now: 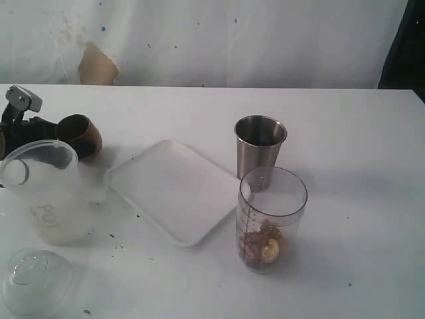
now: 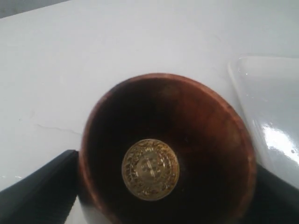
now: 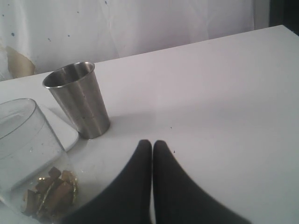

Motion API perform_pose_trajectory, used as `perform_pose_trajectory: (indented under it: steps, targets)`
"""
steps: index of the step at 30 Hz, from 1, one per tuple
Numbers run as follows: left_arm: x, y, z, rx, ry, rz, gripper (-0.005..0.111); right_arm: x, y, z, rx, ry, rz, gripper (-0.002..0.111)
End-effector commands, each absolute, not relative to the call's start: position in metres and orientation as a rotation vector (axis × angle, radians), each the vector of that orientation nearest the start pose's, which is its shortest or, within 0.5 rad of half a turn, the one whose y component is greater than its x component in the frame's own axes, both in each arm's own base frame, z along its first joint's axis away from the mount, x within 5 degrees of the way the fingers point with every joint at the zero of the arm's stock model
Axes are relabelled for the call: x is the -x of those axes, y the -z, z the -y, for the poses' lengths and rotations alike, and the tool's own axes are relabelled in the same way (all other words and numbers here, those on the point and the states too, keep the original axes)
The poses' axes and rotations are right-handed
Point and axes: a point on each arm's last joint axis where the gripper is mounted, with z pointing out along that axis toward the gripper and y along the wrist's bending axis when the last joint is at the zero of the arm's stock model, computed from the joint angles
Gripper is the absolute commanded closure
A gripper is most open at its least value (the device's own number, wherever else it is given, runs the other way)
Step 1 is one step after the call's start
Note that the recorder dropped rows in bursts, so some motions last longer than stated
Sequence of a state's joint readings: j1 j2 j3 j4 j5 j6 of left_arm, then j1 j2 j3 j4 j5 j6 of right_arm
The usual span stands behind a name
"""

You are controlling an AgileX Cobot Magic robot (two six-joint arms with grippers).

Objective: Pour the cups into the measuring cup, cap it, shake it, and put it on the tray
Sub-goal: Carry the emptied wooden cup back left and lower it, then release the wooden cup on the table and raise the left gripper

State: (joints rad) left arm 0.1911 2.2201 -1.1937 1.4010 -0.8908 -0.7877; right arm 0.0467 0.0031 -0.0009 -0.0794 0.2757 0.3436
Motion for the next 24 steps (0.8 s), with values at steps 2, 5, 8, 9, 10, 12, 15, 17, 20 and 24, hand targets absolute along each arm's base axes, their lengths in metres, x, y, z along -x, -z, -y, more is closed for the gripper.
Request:
perform_pose_trajectory:
  steps: [2,5,8,9,10,12,15,17,20,24]
  targets:
    - [-0.419,-0.110,-0.007,-0.742,0.575,-1.881,0.018,-0.055,-0.190,-0.001,-0.198,-0.209,-1.738,0.108]
    - [-0.419,-0.118,-0.007,-0.739,0.569,-1.871,0.015,-0.055,-0.190,-0.001,-0.198,-0.209,-1.738,0.108]
    - [-0.419,-0.130,-0.008,-0.737,0.546,-1.857,0.015,-0.055,-0.189,-0.001,-0.202,-0.212,-1.740,0.108]
    - [-0.419,-0.135,-0.009,-0.734,0.529,-1.855,0.015,-0.055,-0.189,-0.001,-0.222,-0.229,-1.738,0.108]
    - [-0.419,-0.141,-0.009,-0.735,0.520,-1.846,0.015,-0.055,-0.189,-0.001,-0.209,-0.217,-1.739,0.108]
    - [-0.418,-0.154,-0.009,-0.730,0.510,-1.826,0.015,-0.055,-0.189,-0.001,-0.207,-0.215,-1.739,0.108]
    - [-0.416,-0.175,-0.009,-0.716,0.496,-1.800,0.015,-0.055,-0.189,-0.001,-0.207,-0.215,-1.739,0.108]
    - [-0.415,-0.188,-0.009,-0.690,0.486,-1.791,0.015,-0.055,-0.189,-0.001,-0.207,-0.215,-1.739,0.108]
    - [-0.411,-0.211,-0.009,-0.652,0.489,-1.770,0.015,-0.055,-0.190,-0.001,-0.207,-0.216,-1.737,0.108]
    - [-0.402,-0.243,-0.007,-0.572,0.534,-1.752,0.024,-0.055,-0.190,-0.001,-0.207,-0.216,-1.737,0.108]
